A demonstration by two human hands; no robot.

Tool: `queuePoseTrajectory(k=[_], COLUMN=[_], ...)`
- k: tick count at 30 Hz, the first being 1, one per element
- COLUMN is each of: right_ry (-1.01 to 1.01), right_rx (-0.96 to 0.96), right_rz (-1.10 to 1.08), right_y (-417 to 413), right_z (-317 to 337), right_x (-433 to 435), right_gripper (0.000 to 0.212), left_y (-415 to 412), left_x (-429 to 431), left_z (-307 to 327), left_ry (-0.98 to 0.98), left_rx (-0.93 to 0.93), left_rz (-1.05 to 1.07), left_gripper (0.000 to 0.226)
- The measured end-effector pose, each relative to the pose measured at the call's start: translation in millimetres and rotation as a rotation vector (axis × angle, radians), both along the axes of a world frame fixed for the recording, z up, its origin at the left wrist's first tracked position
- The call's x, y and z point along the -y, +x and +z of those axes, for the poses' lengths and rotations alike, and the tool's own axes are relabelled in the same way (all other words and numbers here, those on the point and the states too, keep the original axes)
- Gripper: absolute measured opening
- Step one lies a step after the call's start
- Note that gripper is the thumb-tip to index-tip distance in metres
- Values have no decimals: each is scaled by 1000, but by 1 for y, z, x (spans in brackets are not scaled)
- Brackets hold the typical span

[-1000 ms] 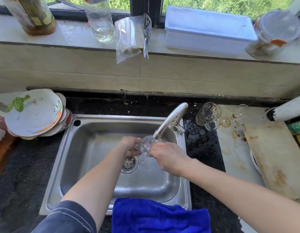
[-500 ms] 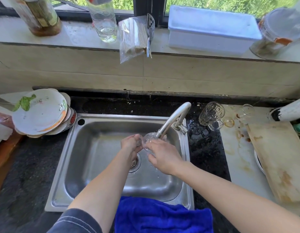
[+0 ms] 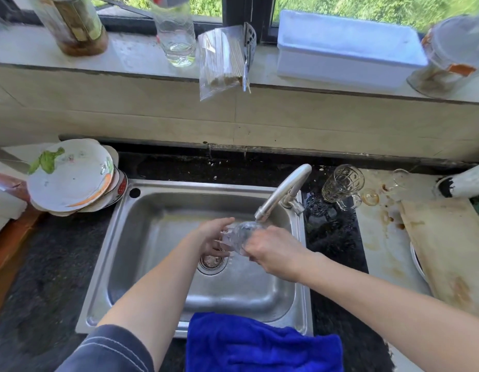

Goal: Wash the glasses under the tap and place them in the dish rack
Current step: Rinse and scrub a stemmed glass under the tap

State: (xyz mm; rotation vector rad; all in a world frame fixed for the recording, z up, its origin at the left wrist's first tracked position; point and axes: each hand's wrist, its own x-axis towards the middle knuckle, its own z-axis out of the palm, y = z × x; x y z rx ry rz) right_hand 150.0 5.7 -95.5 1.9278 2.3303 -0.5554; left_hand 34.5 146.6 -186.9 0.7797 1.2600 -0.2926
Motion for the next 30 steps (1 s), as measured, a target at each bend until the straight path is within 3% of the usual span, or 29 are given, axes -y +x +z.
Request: queuePoseTrajectory(k=[2,3,5,7,12,15,18,25,30], right_ry=[51,88,60,-33,-31,-74,-31,2,166], right_rx=[9,2,-35,-57,-106,-147,-164,-323,-470], right_rz=[6,-32,-157,-278,-313,-407,-430,-698,-518], right_y=[-4,-6,-15,-22,-13,-19,-20,-23,-11], right_z=[-7,-11,-11,-8,-4,-13,-9,-18,-22], right_x=[3,0,-8,-7,5,-7,-4,-17,2], right_gripper=[24,28,31,29,21,32,28,33,18], left_y=[8,14,19,19,15,22,20,19,6], left_x=[6,9,12,10,8,14,10,22,22], left_z=[3,-1,-12,-19,-29,-26,-22,-16,-2], left_ry=[24,74,171,235,322,302,284,150,-45], left_rx=[-17,-29,-45,-53,-56,-18,23,89,109], left_rz=[-40,15,230,366,553,599,676,755,604], left_gripper=[18,9,14,9,11,9,23,19,13])
